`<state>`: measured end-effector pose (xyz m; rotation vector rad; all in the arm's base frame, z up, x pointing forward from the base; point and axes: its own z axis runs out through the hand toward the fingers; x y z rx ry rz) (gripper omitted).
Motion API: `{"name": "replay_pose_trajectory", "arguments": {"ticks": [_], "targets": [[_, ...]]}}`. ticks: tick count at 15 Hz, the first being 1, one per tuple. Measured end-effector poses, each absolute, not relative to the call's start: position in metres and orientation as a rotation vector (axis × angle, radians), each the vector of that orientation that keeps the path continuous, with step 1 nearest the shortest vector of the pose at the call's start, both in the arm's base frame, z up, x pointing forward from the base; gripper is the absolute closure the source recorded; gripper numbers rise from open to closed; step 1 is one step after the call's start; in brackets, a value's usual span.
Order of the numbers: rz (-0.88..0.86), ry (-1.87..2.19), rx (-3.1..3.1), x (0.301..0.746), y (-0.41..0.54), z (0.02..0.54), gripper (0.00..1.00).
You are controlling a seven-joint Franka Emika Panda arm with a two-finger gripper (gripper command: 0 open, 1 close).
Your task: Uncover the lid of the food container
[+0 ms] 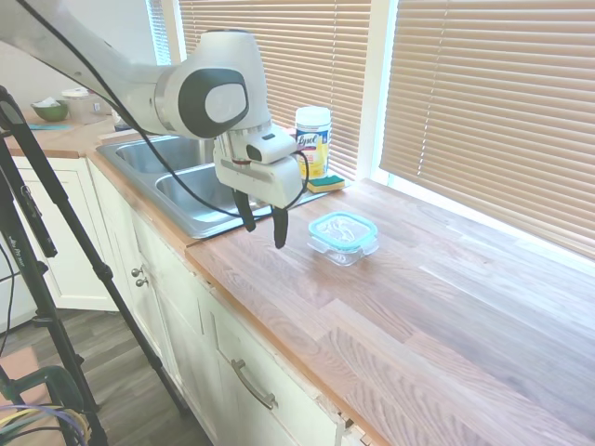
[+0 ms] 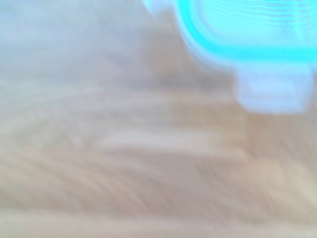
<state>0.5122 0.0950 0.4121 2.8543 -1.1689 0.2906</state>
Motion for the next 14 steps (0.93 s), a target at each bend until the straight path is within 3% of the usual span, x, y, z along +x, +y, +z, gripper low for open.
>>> {"name": "replay_pose_trajectory", "arguments": {"ticks": [6, 14], "targets": [[0.527, -1.04, 2.701, 0.552, 0.17, 0.433, 0.0], [0.769, -0.828, 2.41, 0.568, 0.218, 0.375, 0.0]]}}
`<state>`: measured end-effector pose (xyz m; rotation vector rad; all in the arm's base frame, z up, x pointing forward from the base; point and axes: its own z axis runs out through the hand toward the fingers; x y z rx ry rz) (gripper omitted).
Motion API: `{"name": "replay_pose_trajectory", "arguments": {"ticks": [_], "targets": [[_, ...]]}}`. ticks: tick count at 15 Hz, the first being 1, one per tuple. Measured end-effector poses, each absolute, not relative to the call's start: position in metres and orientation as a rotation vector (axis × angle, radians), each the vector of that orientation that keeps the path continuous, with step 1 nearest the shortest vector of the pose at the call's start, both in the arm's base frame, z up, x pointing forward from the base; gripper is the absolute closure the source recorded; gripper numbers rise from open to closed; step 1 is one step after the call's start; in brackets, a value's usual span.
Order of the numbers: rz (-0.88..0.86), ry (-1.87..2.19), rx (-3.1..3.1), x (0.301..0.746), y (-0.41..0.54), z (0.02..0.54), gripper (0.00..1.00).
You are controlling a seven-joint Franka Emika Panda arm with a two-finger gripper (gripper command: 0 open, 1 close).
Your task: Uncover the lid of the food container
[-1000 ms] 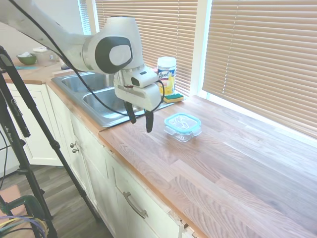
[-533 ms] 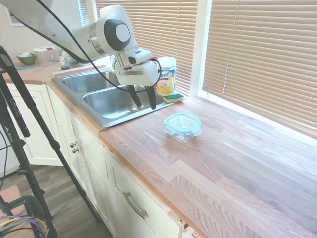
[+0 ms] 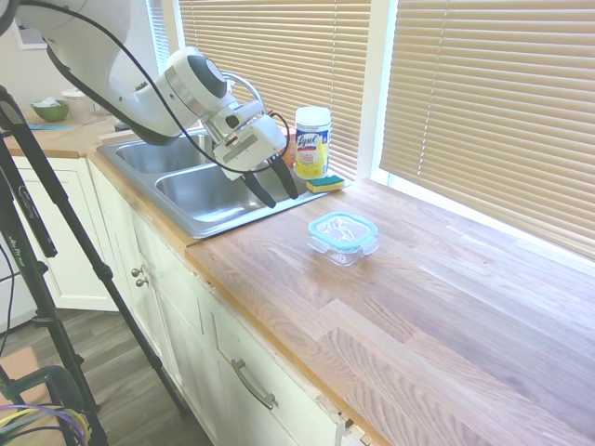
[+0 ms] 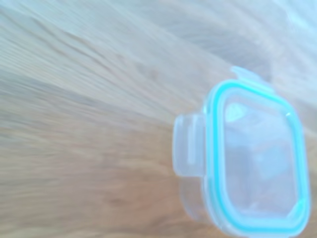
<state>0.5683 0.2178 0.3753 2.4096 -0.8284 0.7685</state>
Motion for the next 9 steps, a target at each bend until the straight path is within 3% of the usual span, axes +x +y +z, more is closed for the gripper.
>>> {"name": "replay_pose_trajectory", "arguments": {"ticks": [9], "targets": [[0.892, -0.699, 2.177, 0.635, 0.225, 0.298, 0.0]]}}
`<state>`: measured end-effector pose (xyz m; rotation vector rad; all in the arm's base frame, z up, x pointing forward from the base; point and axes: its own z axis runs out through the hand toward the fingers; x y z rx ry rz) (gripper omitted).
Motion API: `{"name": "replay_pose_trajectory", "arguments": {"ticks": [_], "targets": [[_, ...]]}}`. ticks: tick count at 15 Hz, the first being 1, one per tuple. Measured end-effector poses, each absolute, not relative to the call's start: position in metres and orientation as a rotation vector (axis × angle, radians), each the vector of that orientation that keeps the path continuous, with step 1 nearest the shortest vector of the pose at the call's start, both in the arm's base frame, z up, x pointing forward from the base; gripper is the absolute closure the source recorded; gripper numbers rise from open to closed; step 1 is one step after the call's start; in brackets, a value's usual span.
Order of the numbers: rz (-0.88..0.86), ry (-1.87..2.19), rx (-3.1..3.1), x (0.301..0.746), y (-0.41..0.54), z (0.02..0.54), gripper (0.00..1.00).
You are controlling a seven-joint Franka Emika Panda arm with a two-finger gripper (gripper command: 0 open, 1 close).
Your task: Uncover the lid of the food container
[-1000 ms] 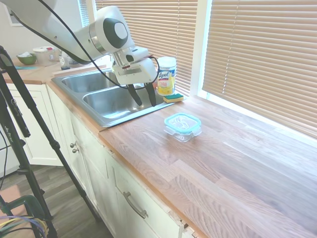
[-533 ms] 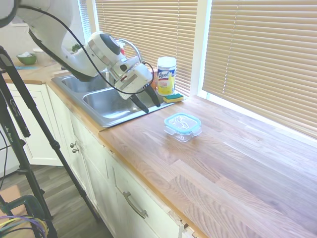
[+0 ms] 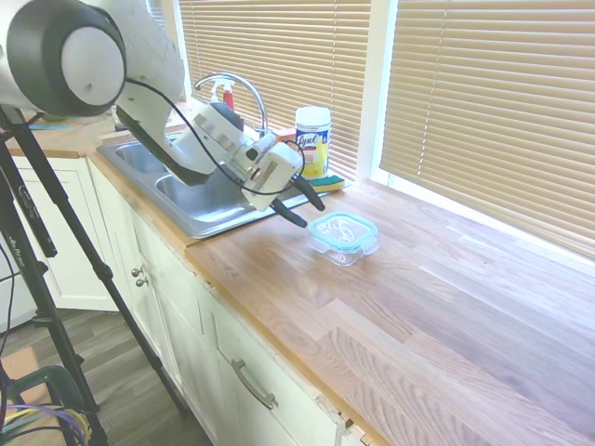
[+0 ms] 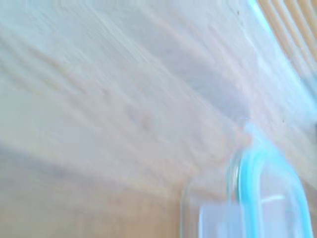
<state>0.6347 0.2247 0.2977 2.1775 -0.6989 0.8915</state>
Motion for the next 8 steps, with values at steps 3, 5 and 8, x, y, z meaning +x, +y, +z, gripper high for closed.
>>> {"name": "replay_pose_trajectory", "arguments": {"ticks": [3, 5, 8], "targets": [[0.916, -0.687, 2.1, 0.642, 0.226, 0.299, 0.0], [0.896, -0.683, 2.053, 0.639, 0.228, 0.299, 0.0], [0.834, -0.644, 1.998, 0.634, 0.223, 0.29, 0.0]]}}
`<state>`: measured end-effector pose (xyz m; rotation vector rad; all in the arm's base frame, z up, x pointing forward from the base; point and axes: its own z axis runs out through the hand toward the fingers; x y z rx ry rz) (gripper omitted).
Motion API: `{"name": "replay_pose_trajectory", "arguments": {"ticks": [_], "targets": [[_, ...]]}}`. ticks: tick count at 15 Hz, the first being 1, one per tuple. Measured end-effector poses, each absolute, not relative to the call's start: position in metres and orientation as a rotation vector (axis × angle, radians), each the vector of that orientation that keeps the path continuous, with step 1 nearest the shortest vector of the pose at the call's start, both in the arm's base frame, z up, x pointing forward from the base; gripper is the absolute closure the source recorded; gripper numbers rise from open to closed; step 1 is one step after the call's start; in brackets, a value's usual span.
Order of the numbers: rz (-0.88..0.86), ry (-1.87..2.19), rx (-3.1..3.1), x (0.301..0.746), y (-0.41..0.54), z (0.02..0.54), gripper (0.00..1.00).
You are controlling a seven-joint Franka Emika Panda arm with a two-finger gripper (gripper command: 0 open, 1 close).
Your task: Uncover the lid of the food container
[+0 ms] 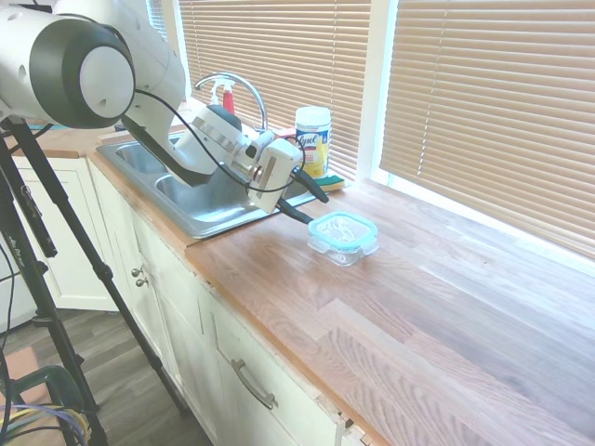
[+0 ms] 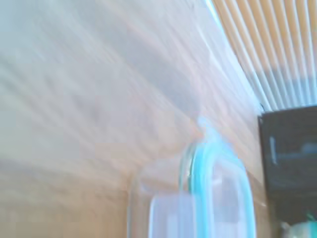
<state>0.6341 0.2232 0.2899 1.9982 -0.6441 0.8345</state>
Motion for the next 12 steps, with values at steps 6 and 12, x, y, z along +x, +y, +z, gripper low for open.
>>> {"name": "replay_pose_trajectory", "arguments": {"ticks": [6, 12], "targets": [[0.804, -0.607, 1.976, 0.635, 0.217, 0.273, 0.0], [0.822, -0.622, 1.958, 0.651, 0.215, 0.27, 0.0]]}}
